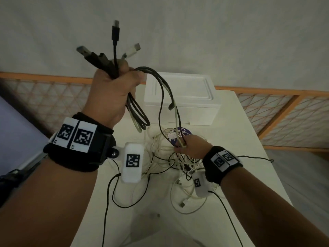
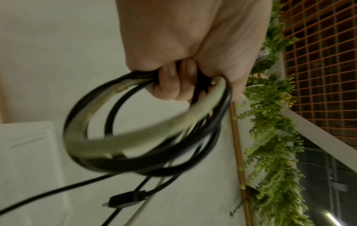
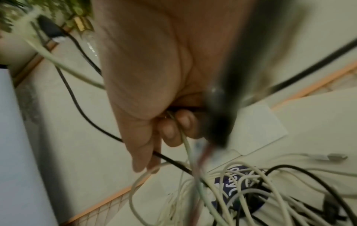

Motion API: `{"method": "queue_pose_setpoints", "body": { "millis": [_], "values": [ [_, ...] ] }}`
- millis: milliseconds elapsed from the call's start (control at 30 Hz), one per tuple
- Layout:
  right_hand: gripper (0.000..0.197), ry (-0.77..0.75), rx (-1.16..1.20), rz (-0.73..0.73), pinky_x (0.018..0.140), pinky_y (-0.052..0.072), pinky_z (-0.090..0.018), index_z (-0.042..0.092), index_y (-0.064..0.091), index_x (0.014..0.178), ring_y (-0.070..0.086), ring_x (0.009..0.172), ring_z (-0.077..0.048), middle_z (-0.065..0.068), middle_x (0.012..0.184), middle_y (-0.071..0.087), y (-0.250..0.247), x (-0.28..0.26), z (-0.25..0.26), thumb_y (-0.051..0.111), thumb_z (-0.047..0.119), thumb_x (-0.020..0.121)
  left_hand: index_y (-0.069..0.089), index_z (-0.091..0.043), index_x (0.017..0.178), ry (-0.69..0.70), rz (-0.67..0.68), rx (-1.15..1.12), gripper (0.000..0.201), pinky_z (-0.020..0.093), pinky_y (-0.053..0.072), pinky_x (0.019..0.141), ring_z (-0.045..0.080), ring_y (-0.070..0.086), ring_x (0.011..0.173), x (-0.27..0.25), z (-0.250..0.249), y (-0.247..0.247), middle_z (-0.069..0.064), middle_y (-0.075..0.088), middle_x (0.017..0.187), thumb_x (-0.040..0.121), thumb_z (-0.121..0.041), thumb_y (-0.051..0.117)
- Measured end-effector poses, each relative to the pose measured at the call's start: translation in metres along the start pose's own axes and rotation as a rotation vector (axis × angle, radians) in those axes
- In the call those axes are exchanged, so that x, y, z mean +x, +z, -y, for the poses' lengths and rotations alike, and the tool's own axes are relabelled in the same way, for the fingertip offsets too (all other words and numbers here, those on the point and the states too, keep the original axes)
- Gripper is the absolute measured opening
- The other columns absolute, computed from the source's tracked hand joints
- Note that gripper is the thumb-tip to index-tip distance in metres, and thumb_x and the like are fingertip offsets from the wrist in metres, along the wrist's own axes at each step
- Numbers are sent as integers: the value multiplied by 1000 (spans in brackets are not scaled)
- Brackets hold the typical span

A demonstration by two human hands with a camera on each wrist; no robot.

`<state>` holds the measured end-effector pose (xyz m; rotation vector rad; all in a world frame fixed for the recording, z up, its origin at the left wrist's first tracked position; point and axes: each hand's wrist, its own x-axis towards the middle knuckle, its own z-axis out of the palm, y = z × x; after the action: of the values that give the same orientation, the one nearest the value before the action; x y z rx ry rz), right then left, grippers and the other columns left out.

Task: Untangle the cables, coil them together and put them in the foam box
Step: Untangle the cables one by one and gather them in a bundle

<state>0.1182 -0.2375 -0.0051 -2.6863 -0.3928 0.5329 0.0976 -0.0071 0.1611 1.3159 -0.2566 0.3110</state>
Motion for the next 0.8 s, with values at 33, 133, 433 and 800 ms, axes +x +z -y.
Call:
{"method": "queue_pose_setpoints", "body": {
  "millis": [33, 133, 433, 800],
  "values": [
    [26, 5, 18, -34, 75, 40, -26, 16, 64, 98, 57, 87, -17, 3, 89, 62, 2, 2, -3, 63, 39, 87, 45, -27, 42, 24, 24, -2, 46, 16, 35, 47, 8, 37, 44, 0, -5, 2, -11, 39, 46, 77, 0, 59],
    [17, 15, 42, -67, 76, 47, -32, 24, 60, 85, 59, 81, -19, 2, 83, 63, -2, 4, -12, 57, 40, 90, 44, -28, 43, 63, 34, 13, 47, 17, 34, 46, 6, 37, 41, 0, -10, 0, -13, 38, 45, 78, 1, 58],
    [18, -161, 416, -626, 73, 56, -33, 14, 65, 93, 68, 74, -19, -10, 83, 71, -124, -40, 24, 48, 9, 97, 51, -31, 44, -41, -121, 248, 43, 22, 32, 52, 4, 39, 48, 0, 25, -8, -17, 42, 46, 80, -20, 71],
    [20, -258, 354, -979, 71, 43, -27, 11, 63, 95, 51, 70, -6, 10, 84, 54, -152, -70, 49, 45, 20, 99, 43, -27, 59, -259, 274, 781, 39, 23, 33, 56, 5, 43, 55, -27, 92, 28, -9, 46, 57, 85, -28, 72]
  ]
}}
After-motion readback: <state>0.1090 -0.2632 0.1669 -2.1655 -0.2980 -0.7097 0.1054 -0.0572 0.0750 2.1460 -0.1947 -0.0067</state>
